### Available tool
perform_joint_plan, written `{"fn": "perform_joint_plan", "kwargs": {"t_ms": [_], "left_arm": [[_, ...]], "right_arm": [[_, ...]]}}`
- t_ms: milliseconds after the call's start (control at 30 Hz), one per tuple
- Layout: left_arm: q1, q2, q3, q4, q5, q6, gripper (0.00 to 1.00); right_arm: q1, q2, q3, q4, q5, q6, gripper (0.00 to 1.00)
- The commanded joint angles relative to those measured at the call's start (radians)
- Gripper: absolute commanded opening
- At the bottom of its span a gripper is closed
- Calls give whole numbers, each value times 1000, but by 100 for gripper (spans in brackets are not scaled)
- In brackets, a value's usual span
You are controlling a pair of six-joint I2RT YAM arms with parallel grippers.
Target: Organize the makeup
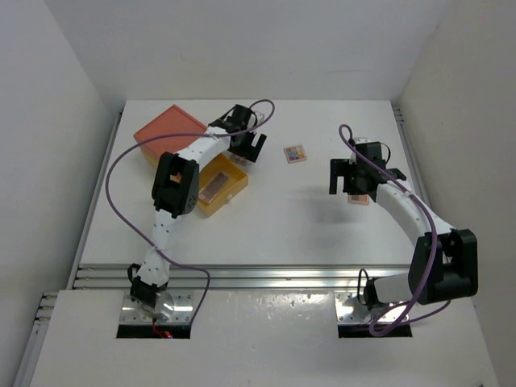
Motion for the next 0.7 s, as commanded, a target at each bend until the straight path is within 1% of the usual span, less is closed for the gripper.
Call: {"fn": "perform_joint_plan", "kwargs": {"t_ms": [0, 33, 267, 333, 400, 500, 633, 667], "left_arm": [[10, -15, -22, -22, 18, -29, 100], [19, -6, -22, -22, 18, -29, 100], [49, 25, -11, -22, 8, -29, 100], [49, 36, -2, -22, 26, -20, 100], [49, 45, -2, -22, 86, 0, 100], [49, 63, 7, -22, 126, 11, 100], [49, 83, 7, -31, 136, 38, 100], [49, 83, 7, -31, 136, 49, 97]], "right_arm": [[-26, -9, 12, 4, -17, 10, 100], [-5, -10, 13, 2, -17, 8, 100], [-6, -13, 15, -12, -23, 11, 100], [-6, -12, 18, -13, -20, 11, 100], [-5, -7, 23, -13, -23, 11, 100], [-3, 5, 41, -25, -20, 8, 100], [-5, 16, 56, -30, -14, 8, 100], [-3, 17, 58, -30, -14, 5, 100]]}}
